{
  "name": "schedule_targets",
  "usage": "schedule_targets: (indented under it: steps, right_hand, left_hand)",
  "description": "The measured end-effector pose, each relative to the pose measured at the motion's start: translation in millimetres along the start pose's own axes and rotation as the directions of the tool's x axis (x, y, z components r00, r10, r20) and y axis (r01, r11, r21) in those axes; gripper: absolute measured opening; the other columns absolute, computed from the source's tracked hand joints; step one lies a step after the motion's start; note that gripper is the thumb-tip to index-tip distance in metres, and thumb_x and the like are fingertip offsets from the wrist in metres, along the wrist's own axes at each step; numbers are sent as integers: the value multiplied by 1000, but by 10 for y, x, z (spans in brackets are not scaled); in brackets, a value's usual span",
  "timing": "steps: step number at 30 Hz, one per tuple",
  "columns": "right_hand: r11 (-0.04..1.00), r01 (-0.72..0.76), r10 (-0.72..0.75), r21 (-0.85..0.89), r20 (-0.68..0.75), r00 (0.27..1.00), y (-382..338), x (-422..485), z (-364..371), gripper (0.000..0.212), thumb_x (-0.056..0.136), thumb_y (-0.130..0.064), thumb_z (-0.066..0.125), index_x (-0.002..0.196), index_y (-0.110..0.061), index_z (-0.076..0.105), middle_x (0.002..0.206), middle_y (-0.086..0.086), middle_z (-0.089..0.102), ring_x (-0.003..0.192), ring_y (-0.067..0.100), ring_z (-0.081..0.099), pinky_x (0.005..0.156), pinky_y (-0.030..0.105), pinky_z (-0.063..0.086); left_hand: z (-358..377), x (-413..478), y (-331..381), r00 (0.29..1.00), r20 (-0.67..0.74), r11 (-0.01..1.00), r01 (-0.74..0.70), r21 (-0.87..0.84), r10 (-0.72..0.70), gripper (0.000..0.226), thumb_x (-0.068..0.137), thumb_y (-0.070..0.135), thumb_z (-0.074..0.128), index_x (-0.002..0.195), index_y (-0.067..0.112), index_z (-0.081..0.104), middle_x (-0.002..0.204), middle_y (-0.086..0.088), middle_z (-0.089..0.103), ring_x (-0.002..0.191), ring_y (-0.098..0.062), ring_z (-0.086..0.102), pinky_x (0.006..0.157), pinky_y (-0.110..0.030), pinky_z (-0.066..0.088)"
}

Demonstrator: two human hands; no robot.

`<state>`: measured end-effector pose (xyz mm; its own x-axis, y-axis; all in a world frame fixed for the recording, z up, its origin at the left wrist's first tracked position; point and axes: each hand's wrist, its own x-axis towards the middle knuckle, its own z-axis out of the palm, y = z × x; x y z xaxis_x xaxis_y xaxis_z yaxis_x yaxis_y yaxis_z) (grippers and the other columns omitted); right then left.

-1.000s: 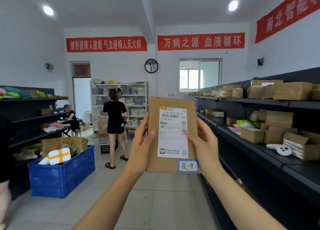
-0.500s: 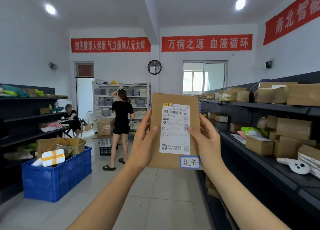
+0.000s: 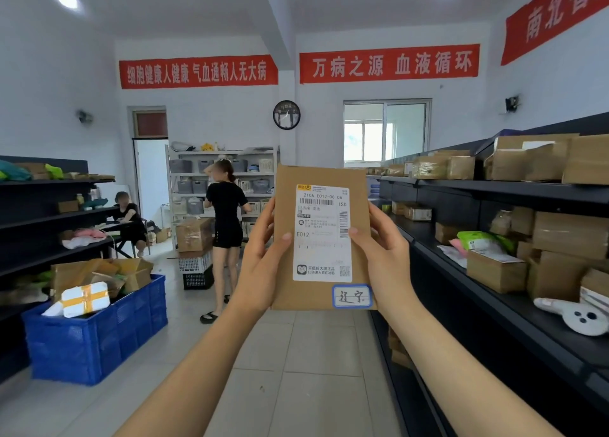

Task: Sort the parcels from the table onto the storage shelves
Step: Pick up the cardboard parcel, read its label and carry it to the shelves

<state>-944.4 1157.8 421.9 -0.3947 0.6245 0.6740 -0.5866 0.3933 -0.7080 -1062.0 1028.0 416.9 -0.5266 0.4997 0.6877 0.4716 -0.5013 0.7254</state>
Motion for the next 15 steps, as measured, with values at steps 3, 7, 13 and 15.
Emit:
schedule_targets:
  steps: [3,7,13,15]
  right_hand:
    - [1000,-5,5,8,-10,1000,173,133,56,42,89,-5,62,117,-36,60,106,-15,72,102,7,68,79,27,58]
    - [1000,-8,8,2,-26,1000,426,319,181,42,89,-5,62,124,-29,60,111,-9,71,104,10,68,84,32,57]
    - [999,1,-2,-36,-33,999,780,669,405,42,89,-7,62,125,-27,59,117,-5,69,109,17,66,91,43,56]
    - [999,0,-1,-43,-31,1000,915,764,493,41,88,-7,63,122,-29,60,116,-5,70,109,16,66,92,44,55]
  left_hand:
    - [-66,151,-173,1000,10,1000,2,5,-2,62,81,44,58,139,49,35,144,9,47,131,-19,47,107,-51,40]
    - [-168,386,-398,1000,23,1000,-14,-18,14,51,85,33,53,130,53,38,139,6,52,124,-17,54,103,-47,46]
    - [-413,796,-798,999,26,998,-39,-50,41,56,82,42,58,134,52,39,138,6,53,125,-19,53,102,-49,46]
    - [-501,915,-955,999,28,997,-41,-68,43,66,76,48,58,139,47,36,139,7,52,126,-19,53,100,-47,48]
